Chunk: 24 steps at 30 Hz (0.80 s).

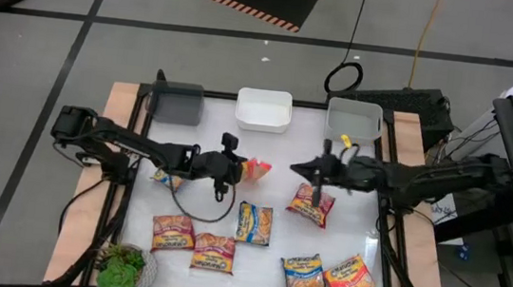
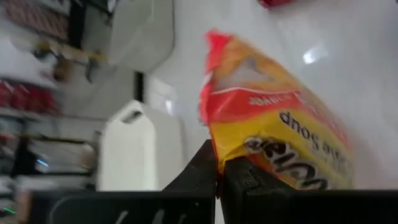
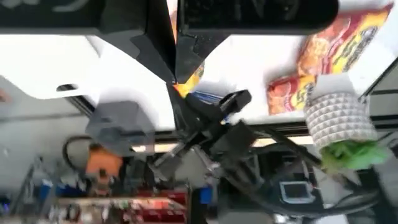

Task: Sort Maruchan noodles
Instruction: Put the top orange noodle pack into the gray bin

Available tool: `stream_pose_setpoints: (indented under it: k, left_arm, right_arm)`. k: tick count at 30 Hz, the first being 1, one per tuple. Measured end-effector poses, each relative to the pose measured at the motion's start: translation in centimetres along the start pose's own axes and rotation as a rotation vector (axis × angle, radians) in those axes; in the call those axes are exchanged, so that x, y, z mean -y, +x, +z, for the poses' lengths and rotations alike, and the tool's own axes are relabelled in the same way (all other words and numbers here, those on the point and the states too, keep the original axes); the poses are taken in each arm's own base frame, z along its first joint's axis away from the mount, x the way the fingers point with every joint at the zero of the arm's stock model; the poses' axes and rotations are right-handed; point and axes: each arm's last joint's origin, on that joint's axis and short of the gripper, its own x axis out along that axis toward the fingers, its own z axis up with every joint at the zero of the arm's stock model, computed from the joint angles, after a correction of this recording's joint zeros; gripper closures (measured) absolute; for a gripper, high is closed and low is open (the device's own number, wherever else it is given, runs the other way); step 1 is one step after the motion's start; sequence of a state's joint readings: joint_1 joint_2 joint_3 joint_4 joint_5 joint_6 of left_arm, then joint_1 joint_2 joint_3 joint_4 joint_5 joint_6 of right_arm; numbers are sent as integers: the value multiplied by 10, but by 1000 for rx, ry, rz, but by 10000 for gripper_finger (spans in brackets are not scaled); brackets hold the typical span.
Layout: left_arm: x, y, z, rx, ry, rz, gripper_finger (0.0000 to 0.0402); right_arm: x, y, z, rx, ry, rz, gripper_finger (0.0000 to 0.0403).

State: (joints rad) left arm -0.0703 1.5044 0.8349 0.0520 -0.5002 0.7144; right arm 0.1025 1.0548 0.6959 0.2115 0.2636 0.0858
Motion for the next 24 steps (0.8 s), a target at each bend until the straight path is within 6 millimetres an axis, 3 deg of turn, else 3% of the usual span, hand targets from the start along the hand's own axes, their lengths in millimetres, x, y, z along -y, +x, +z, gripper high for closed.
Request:
stream_pose_setpoints:
  k: [5,8,13,19,24]
  left_arm:
    - [10,-9,12,32,190,28,400]
    - [16,-15,18,39,256,38,400]
    - [18,-19,24,51,255,84,400]
    - [19,-20,26,58,250,90,400]
    - [19,-20,26,57,223,92,401]
  right_arm:
    - [-10,31,8,-139,37,-23,398]
    - [-13,43,7,-243,84,-57,371]
    - [-20,61,8,-318,195,-6,278]
    - [-26,82,5,-381,206,-4,150]
    - [-28,92,5,-384,171,-28,80]
